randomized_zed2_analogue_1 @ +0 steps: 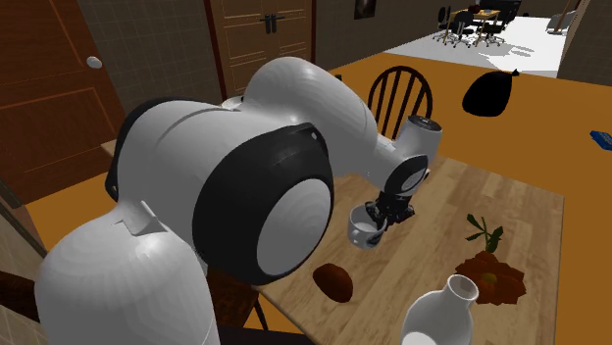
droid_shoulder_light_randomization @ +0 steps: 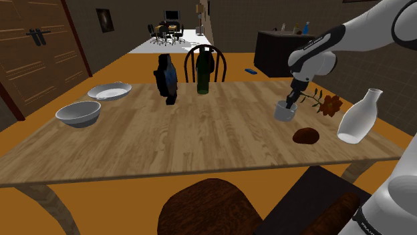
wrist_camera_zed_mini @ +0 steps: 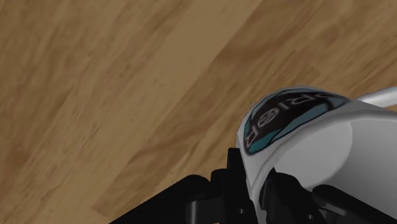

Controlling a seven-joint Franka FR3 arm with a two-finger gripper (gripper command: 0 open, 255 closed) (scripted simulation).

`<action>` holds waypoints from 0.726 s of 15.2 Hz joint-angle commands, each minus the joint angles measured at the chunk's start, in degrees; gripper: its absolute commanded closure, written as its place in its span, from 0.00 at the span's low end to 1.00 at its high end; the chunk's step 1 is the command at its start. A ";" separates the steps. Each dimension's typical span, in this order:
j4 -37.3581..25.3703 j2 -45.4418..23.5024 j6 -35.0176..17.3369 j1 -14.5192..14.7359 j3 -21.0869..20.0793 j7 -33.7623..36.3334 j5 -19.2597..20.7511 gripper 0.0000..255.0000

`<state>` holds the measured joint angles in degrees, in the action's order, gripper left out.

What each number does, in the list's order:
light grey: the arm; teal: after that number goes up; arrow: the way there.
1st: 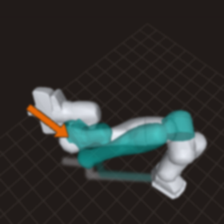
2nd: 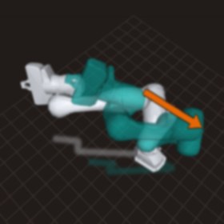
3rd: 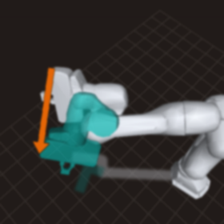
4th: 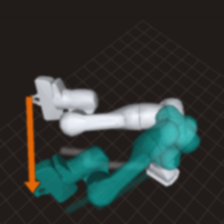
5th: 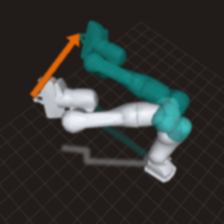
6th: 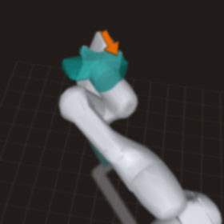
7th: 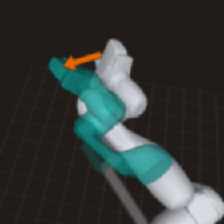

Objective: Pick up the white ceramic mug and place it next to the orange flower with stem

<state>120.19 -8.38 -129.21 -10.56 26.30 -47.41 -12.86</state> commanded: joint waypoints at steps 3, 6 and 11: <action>0.74 -1.14 -1.72 -0.14 -0.21 -0.77 -0.96 1.00; 0.74 -1.14 -1.72 -0.14 -0.21 -0.77 -0.96 1.00; 0.74 -1.14 -1.71 -0.14 -0.21 -0.77 -0.96 0.00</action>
<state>120.92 -9.52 -130.93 -10.70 26.09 -48.18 -13.82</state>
